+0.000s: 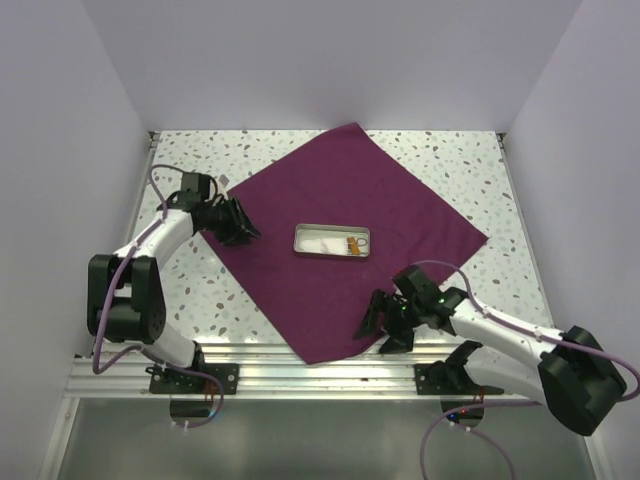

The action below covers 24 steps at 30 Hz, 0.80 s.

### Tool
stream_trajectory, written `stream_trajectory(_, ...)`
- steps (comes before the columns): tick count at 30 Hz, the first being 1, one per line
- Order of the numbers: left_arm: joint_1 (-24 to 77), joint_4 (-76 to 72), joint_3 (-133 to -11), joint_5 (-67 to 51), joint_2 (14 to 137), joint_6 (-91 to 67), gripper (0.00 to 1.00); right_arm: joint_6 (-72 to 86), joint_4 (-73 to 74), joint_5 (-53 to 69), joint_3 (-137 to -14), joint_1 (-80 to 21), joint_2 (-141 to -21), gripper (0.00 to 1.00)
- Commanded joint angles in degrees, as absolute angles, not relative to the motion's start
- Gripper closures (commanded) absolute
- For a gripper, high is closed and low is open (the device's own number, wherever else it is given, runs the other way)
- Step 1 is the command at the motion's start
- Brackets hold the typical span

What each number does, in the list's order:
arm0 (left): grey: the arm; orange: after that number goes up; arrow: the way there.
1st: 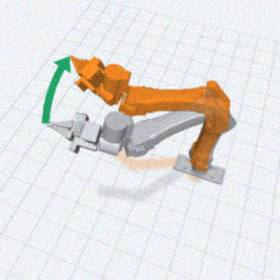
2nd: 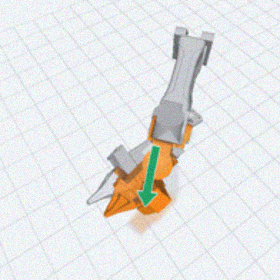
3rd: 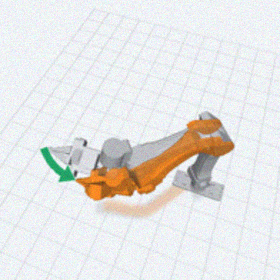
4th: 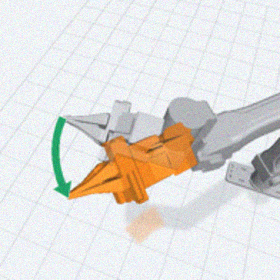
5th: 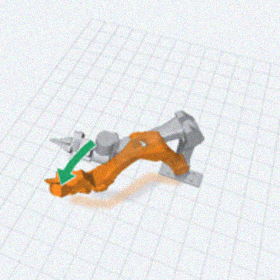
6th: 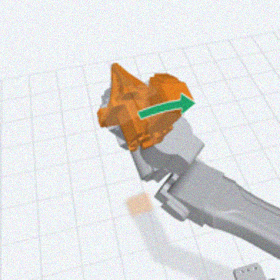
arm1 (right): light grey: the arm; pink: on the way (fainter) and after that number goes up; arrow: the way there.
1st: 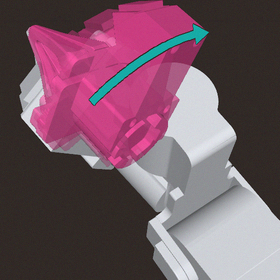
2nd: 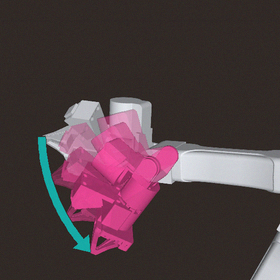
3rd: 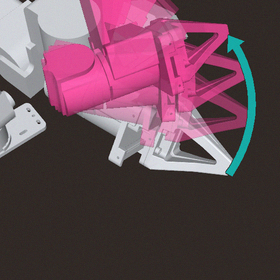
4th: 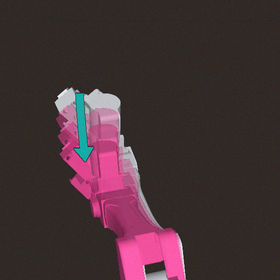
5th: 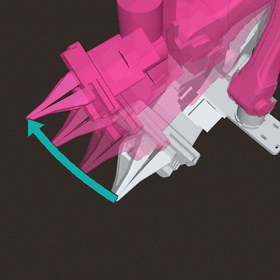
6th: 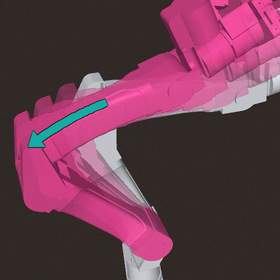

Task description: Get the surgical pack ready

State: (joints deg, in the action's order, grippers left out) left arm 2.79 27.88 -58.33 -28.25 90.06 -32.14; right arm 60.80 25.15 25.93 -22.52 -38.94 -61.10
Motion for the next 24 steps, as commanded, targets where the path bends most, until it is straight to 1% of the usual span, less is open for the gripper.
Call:
stream_trajectory(1,3.51,25.24,-56.53,-30.14,85.70,-33.57,0.59,78.12,15.12,17.50,-19.17,-40.95,-57.83,0.17)
stream_trajectory(6,3.52,22.41,-53.70,-32.16,85.34,-34.37,0.60,81.64,14.15,13.54,-18.19,-43.32,-59.41,0.22)
stream_trajectory(7,3.52,22.24,-53.53,-32.34,85.34,-34.45,0.60,82.26,13.45,12.75,-18.11,-44.72,-60.02,0.24)
stream_trajectory(13,3.52,22.59,-55.28,-32.61,84.90,-33.66,0.60,87.27,7.92,10.64,-17.75,-51.14,-65.47,0.30)
stream_trajectory(19,3.52,22.76,-56.25,-32.70,84.90,-33.93,0.60,89.03,4.49,10.46,-19.78,-55.81,-71.36,0.31)
stream_trajectory(23,3.52,23.03,-57.04,-32.96,85.34,-33.66,0.60,90.17,5.53,8.27,-20.65,-56.25,-69.36,0.39)
stream_trajectory(24,3.52,23.03,-57.22,-33.05,85.60,-33.66,0.60,90.61,5.45,7.39,-20.57,-56.25,-68.56,0.45)
